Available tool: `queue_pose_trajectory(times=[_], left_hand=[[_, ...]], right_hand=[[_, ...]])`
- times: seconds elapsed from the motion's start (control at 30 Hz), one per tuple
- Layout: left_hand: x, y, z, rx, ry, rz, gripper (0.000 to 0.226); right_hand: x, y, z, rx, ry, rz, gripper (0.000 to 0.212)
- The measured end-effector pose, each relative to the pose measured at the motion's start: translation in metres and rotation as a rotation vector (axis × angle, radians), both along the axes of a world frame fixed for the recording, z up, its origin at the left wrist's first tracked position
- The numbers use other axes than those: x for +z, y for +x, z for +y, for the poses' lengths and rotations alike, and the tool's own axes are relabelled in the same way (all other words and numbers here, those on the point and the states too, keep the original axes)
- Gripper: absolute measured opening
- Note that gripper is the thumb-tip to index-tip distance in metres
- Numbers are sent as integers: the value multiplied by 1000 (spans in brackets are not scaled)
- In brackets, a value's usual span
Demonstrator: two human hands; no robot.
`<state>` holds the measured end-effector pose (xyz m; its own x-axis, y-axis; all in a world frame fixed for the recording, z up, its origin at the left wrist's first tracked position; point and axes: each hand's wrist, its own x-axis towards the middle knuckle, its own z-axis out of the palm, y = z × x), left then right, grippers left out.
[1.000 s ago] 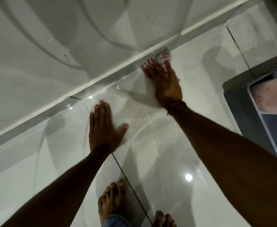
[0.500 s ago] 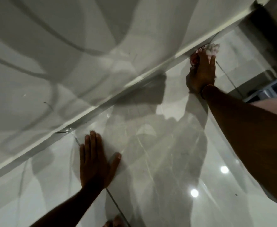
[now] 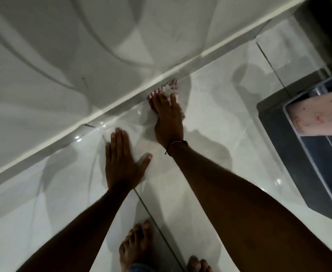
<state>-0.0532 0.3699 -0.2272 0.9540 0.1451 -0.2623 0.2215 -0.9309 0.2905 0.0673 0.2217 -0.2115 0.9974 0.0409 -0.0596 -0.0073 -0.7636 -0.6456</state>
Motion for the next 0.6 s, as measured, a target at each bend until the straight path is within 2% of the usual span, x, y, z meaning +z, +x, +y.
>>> queue_pose_trajectory(times=[0.37,0.6], left_hand=[[-4,-3,29,-3,-2,-23,116],[-7,-4,40,-67,23,-38,111]], right_hand=[[-2,-27,20,372,-123,33,81],[-15,-30,29,463,-289,-31,79]])
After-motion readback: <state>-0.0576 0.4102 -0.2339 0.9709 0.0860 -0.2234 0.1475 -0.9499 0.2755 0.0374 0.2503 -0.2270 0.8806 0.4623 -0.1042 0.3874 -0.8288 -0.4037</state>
